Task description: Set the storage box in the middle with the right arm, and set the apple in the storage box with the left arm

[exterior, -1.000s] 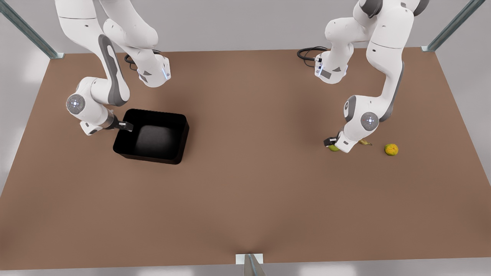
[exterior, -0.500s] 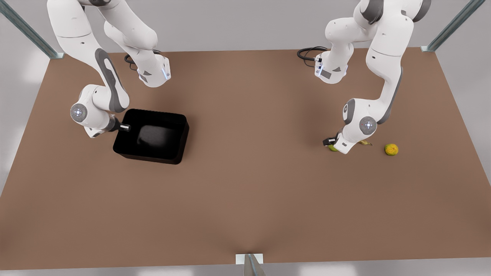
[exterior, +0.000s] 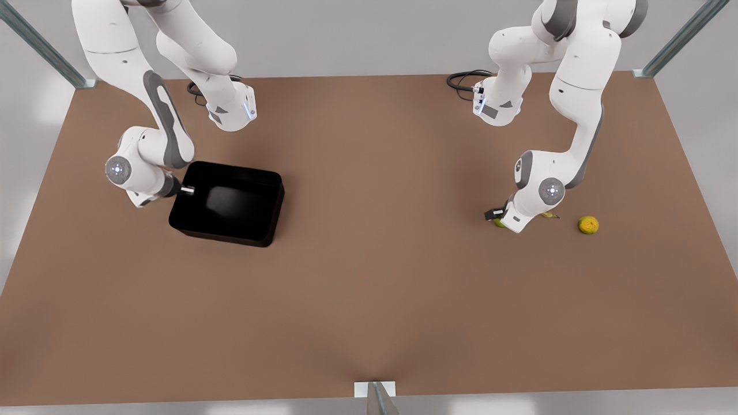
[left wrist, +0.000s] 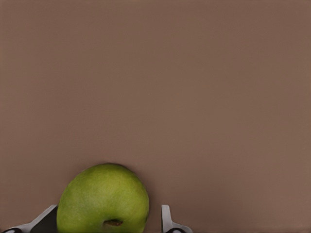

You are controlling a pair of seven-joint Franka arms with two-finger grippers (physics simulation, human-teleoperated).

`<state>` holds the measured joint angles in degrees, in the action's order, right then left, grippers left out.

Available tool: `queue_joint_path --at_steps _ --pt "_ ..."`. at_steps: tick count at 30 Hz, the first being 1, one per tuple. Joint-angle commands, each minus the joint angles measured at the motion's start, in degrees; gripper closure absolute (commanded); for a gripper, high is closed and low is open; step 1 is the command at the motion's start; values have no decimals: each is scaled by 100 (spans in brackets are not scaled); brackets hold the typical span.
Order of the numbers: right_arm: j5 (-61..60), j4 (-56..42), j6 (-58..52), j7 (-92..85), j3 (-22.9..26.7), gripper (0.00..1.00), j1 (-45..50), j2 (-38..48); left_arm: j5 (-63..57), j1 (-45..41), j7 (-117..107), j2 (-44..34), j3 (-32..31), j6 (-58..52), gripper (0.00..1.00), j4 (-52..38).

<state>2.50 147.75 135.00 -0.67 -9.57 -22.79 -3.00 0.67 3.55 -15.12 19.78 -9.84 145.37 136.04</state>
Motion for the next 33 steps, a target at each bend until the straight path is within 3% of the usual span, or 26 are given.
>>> queue_joint_path --at_steps 1,5,9,11,17,26,33 --pt "5 -1 -44 5 8 79 21 45 -5 5 0 0 0 0 0 -7" --pt "-47 -176 -448 67 -36 79 56 415 -5 5 0 -9 0 0 0 -8" --pt "-900 -1679 -2100 49 -255 79 108 336 -5 5 0 -9 0 0 0 -8" --pt "-935 -2945 -2927 216 -721 79 179 -394 -5 5 0 -9 0 0 0 -8" --pt "-1383 -3156 -2162 1077 -757 79 1830 -1009 -5 5 0 -18 0 0 0 -8" --pt "-1427 -4685 -2171 2730 -686 79 3756 -2380 -5 14 0 -9 0 9 0 -8" --pt "-1401 -5239 -2030 3046 -449 79 4406 -3127 -5 14 0 -26 0 9 0 -8"
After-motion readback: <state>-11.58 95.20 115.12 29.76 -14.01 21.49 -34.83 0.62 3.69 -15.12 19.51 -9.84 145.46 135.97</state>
